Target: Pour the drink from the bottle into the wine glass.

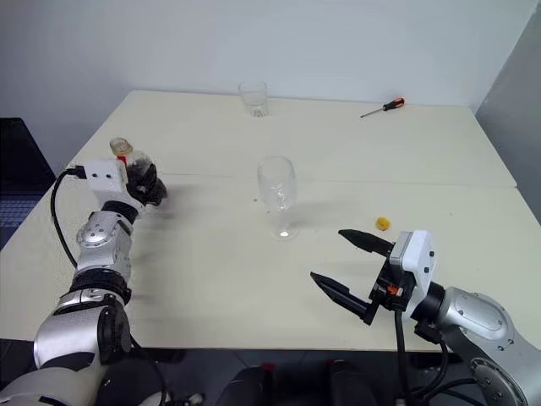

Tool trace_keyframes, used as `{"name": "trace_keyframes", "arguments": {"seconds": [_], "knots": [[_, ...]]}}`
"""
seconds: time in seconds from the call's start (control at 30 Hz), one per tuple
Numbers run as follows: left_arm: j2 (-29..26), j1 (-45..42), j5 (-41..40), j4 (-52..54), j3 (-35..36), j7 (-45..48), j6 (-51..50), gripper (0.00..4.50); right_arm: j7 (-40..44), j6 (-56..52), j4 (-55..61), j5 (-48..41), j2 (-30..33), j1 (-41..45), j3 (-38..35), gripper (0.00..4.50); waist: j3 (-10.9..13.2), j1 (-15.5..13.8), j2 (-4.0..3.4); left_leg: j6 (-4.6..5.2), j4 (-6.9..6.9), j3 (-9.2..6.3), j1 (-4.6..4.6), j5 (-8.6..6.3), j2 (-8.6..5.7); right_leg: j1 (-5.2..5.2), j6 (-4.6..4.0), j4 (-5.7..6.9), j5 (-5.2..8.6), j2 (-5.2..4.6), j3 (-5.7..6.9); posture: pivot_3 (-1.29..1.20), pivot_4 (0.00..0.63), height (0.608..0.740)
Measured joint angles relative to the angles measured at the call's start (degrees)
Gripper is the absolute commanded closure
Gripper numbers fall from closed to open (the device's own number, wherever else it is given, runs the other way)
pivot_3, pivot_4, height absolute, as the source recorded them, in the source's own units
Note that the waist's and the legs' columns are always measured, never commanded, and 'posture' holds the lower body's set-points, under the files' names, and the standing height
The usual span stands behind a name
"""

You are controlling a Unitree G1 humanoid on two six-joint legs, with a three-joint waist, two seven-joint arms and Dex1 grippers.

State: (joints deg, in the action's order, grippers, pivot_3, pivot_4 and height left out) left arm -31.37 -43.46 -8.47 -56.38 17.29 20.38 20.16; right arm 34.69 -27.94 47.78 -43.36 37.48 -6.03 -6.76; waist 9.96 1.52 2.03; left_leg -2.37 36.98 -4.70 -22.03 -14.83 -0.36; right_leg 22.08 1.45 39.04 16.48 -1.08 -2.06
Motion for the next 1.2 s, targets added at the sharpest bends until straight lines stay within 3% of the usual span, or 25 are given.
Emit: {"name": "trace_keyframes", "arguments": {"seconds": [0.3, 0.57, 0.87, 1.2], "knots": [[2.1, 8.6, -2.0, 22.8, -0.8, -0.2, -11.8, 2.97, -0.2, 0.0, -0.5, 0.0, -0.2, 1.2, 0.2, 0.00, 0.0, -0.1, 0.01, 0.00, 0.03, -0.10, -0.03, 0.00, 0.00, 0.01, 0.00, 0.00, 0.00, -0.02, -0.05, 0.00, 0.150, 0.740], [3.9, 10.1, -3.3, 34.1, -2.4, -0.3, -21.1, 2.97, -0.1, 0.0, -0.7, 0.0, -0.2, 2.3, 0.3, 0.00, 0.0, -0.1, 0.01, 0.00, 0.03, -0.09, -0.02, 0.00, -0.01, 0.01, 0.01, 0.00, -0.01, -0.01, -0.04, 0.00, 0.150, 0.740], [3.0, 8.1, -4.4, 35.3, -5.9, 7.9, -23.5, 2.97, -0.3, -0.1, -1.8, 0.0, -0.3, 3.5, 0.3, 0.00, 0.0, -0.1, 0.02, 0.00, 0.03, -0.02, -0.03, 0.00, -0.03, 0.01, 0.01, 0.00, -0.01, 0.02, -0.02, 0.00, 0.150, 0.740], [0.6, -5.3, -2.4, 25.3, -13.4, 23.9, -20.3, 2.97, -6.1, -2.6, -4.8, 1.9, -2.0, 13.3, 1.6, 0.00, 0.0, 0.0, 0.02, 0.00, 0.02, 0.07, -0.05, 0.01, -0.06, 0.07, 0.01, 0.00, 0.00, 0.21, -0.03, 0.00, 0.150, 0.740]]}}
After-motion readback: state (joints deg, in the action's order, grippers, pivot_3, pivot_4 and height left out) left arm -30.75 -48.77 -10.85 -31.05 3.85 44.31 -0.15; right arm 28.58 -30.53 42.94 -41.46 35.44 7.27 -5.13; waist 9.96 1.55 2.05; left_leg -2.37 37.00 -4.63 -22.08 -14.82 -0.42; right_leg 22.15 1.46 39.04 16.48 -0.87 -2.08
